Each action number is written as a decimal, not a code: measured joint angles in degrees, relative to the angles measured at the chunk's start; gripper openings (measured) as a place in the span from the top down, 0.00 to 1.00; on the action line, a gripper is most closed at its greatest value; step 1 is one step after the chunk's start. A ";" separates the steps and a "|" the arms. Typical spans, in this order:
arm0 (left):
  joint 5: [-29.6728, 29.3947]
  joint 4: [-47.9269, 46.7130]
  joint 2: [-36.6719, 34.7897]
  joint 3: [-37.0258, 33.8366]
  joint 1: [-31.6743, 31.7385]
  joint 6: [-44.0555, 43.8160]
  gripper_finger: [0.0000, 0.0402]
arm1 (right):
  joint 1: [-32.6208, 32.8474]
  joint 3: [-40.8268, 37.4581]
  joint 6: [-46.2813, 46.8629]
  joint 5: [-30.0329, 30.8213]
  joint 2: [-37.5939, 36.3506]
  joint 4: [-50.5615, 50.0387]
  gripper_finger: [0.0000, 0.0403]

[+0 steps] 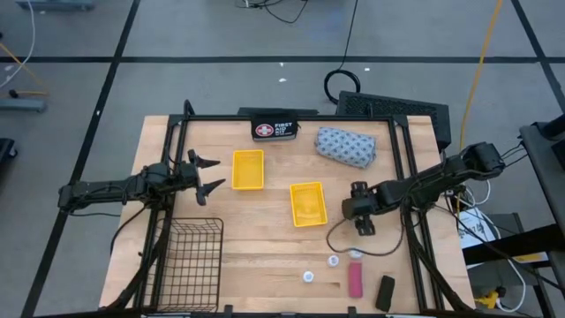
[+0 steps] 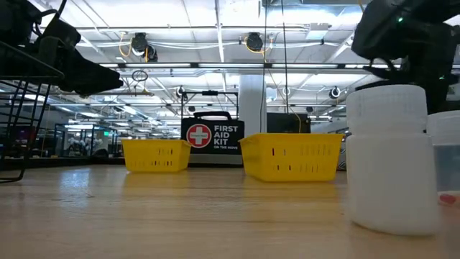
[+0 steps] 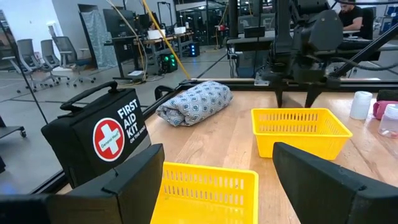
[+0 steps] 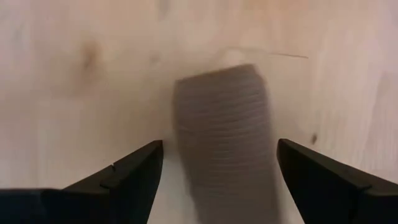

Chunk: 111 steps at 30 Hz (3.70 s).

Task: Pick & Place Medicine items
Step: Put the brown bandage into the left yellow basket

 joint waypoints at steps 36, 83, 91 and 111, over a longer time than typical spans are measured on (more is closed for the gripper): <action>-0.07 0.00 0.02 0.00 0.00 0.00 0.23 | -1.10 0.04 16.96 -0.29 -1.48 -9.11 0.72; -3.08 19.08 0.54 0.02 0.33 -23.87 0.23 | -9.31 0.00 -7.99 8.31 -12.77 53.21 0.72; -5.24 16.91 7.47 -0.04 0.31 -33.89 0.23 | -9.98 0.00 -11.52 1.28 -9.32 60.43 0.74; 2.24 29.94 53.06 27.91 -8.73 -9.03 0.23 | -9.98 0.07 -14.42 1.30 -1.24 77.22 0.74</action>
